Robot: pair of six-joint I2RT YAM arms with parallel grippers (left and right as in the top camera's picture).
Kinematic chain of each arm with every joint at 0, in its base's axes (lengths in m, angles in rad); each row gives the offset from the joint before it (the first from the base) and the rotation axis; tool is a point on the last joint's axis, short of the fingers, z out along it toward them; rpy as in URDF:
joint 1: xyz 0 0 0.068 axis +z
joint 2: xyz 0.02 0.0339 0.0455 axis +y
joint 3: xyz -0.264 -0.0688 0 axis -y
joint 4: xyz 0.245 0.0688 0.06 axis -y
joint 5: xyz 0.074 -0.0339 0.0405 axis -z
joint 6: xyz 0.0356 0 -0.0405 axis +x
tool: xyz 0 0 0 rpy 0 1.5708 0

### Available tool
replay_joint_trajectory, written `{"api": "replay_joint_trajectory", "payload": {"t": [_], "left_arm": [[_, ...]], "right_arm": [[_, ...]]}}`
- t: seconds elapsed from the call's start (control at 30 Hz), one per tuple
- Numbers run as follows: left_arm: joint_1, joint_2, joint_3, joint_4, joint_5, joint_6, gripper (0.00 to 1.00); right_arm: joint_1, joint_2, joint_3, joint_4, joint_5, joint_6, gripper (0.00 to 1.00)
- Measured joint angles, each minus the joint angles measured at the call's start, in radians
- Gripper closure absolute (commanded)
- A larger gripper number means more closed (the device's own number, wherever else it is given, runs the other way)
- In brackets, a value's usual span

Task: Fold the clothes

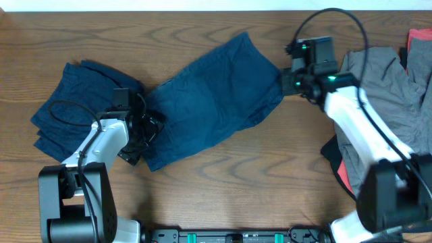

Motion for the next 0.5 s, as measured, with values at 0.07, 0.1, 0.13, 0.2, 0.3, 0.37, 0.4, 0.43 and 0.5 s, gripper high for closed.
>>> {"api": "replay_joint_trajectory", "payload": {"t": [0.07, 0.1, 0.13, 0.2, 0.3, 0.37, 0.4, 0.43, 0.5], "left_arm": [[0.000, 0.000, 0.000, -0.003, 0.001, 0.001, 0.02], [0.000, 0.000, 0.000, -0.004, 0.001, 0.000, 0.02], [0.000, 0.000, 0.000, -0.006, 0.002, 0.000, 0.02], [0.000, 0.000, 0.000, -0.009, 0.003, 0.001, 0.02], [0.000, 0.000, 0.000, -0.014, 0.004, 0.003, 0.02], [0.000, 0.000, 0.000, -0.018, 0.005, 0.003, 0.02], [0.000, 0.000, 0.000, -0.024, 0.006, 0.003, 0.02], [0.000, 0.000, 0.000, -0.035, 0.011, 0.003, 0.02], [0.000, 0.002, 0.000, -0.058, 0.024, 0.003, 0.02]], "right_arm": [[0.014, 0.072, 0.000, 0.047, -0.048, -0.013, 0.67], [0.020, 0.101, 0.000, 0.066, -0.060, -0.017, 0.67], [0.026, 0.130, 0.000, 0.082, -0.072, -0.021, 0.65], [0.039, 0.186, 0.000, 0.104, -0.085, -0.027, 0.64], [0.048, 0.235, 0.000, 0.105, -0.073, -0.023, 0.63], [0.049, 0.252, 0.000, 0.082, -0.040, -0.010, 0.64], [0.049, 0.254, 0.000, 0.056, -0.010, 0.002, 0.64], [0.048, 0.254, 0.000, 0.027, 0.021, 0.009, 0.64], [0.045, 0.254, 0.000, -0.027, 0.099, 0.035, 0.64]]}}
